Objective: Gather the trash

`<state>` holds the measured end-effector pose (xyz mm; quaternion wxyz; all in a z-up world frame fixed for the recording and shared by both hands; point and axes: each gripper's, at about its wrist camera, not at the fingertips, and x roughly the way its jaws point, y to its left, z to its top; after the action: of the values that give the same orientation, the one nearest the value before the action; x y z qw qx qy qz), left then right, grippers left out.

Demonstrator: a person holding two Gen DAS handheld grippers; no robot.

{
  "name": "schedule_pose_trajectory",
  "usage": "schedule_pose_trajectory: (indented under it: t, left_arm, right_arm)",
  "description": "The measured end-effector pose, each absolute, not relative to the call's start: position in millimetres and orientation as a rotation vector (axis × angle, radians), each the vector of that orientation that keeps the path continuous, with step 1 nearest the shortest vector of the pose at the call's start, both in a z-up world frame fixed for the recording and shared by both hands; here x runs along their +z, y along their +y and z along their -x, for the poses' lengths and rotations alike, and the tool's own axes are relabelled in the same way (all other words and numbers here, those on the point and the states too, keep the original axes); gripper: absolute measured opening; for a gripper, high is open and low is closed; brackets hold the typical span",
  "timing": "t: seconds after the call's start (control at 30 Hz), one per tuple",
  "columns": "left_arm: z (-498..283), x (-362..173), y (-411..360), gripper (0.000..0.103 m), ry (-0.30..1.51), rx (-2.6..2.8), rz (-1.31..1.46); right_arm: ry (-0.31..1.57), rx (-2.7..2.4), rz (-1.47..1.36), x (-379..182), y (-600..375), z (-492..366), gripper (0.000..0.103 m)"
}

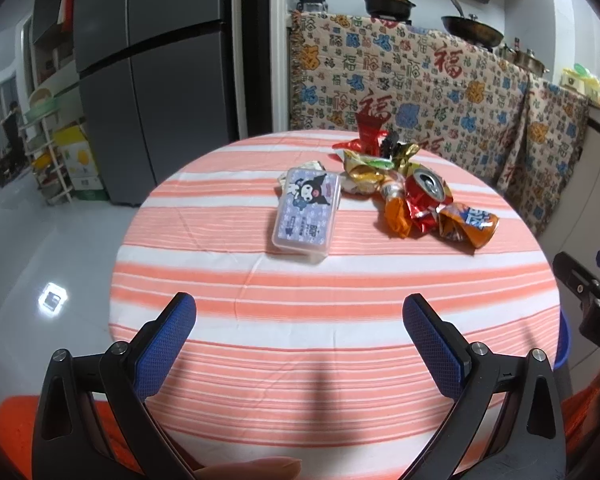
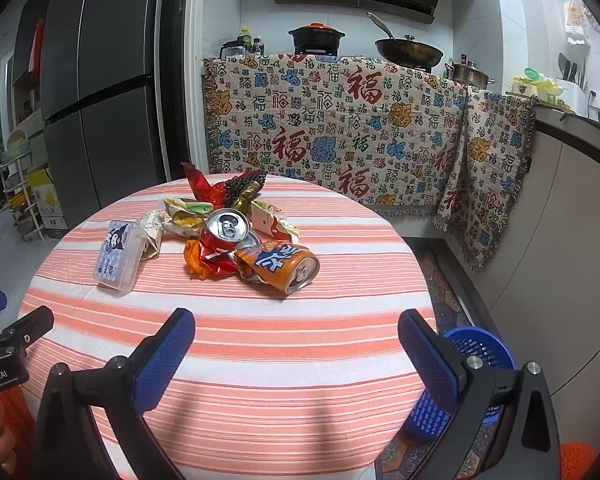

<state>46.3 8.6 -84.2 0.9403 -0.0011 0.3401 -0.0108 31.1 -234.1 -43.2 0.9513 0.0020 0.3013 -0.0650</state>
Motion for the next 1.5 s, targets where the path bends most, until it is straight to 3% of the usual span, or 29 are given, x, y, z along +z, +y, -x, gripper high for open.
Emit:
schedule_pose_trajectory:
  t: [1.5]
  left_arm:
    - [-57,-99,3,0.103,0.727,-0.013,-0.007]
  right_arm:
    - [0.632,-0.146,0.018,-53,-240,-32,0.103]
